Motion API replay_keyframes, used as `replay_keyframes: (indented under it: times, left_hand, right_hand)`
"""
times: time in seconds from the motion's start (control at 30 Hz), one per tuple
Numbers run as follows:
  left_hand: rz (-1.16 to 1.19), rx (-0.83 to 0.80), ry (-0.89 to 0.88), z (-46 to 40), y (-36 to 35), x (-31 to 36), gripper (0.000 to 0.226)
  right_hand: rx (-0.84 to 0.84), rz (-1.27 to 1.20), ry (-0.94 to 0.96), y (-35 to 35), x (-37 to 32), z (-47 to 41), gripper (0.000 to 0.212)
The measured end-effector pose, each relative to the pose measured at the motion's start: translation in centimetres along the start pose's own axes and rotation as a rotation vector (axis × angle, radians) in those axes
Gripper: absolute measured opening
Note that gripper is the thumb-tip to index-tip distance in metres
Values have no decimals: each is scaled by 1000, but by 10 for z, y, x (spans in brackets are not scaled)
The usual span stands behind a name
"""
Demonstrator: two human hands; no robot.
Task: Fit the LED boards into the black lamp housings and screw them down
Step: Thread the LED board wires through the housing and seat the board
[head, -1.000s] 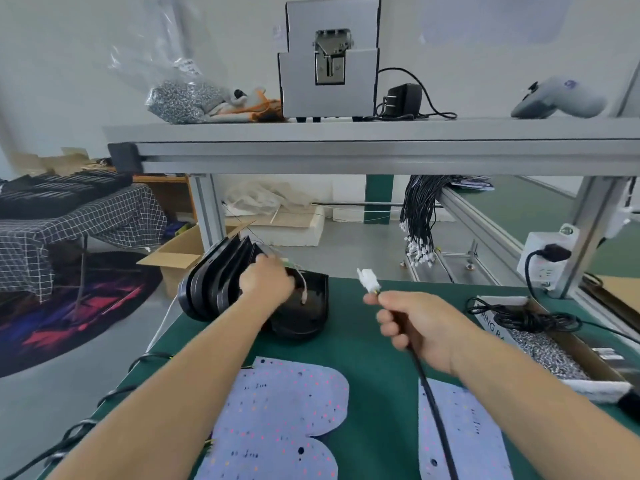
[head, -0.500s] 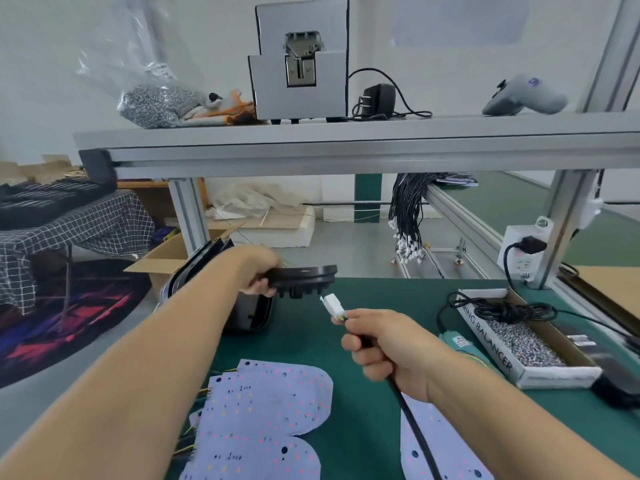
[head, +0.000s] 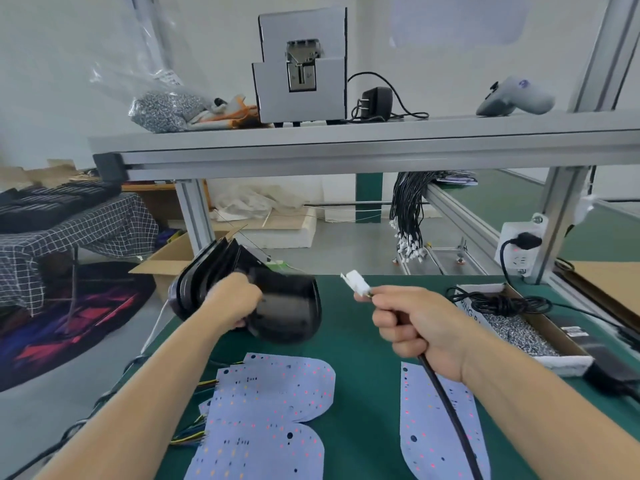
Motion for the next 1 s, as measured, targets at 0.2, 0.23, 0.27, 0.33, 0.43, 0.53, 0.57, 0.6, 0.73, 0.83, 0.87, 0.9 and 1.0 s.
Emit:
replay_keyframes:
  times: [0.2, 0.23, 0.27, 0.33, 0.43, 0.53, 0.57, 0.6, 0.73, 0.83, 0.87, 0.9, 1.0]
  left_hand:
    - [192, -72, -40, 51, -15, 0, 27]
    - [314, -44, -4, 62, -14, -2, 20]
    - [436, -32, 32, 75, -15, -1, 15]
    - [678, -48, 95, 97, -17, 5, 38]
    - [950, -104, 127, 121, -23, 14, 56]
    - [1151, -194, 146, 136, -28, 25, 50]
    - [1191, -213, 140, 138, -28, 27, 47]
    - [1213, -216, 129, 140, -28, 29, 45]
    - [1174, -196, -46, 148, -27, 37, 56]
    - [1097, -169, -203, 157, -30, 44, 63]
    - [1049, -131, -243, 158, -32, 44, 69]
    - [1006, -95, -268, 158, -35, 45, 75]
    - [1003, -88, -269, 156, -45, 44, 82]
  right_hand:
    - [110, 58, -3, 7, 5, 2, 25]
    - [138, 81, 13, 7, 5, 1, 24]
    - [156, 108, 37, 6, 4, 1, 22]
    - [142, 163, 105, 0, 3, 2, 16]
    - [110, 378, 268, -13, -1, 5, 13]
    - [240, 627, 469, -17, -5, 7, 15]
    - [274, 658, 492, -17, -5, 9, 14]
    - [294, 679, 499, -16, -6, 10, 14]
    - [353, 761, 518, -16, -12, 18, 18]
    - [379, 792, 507, -15, -17, 18, 28]
    - [384, 780, 497, -14, -18, 16, 32]
    - [391, 754, 486, -13, -18, 13, 35]
    - [409, 661, 447, -13, -16, 4, 35]
Point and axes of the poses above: each hand's wrist, its own z-axis away from the middle knuckle, its own y-axis out of the back of the hand, x = y × z, the point moved 4 cm from there along -z, towards the middle knuckle, and after that the axes turned 7 degrees about x, right-handed, at the moved point
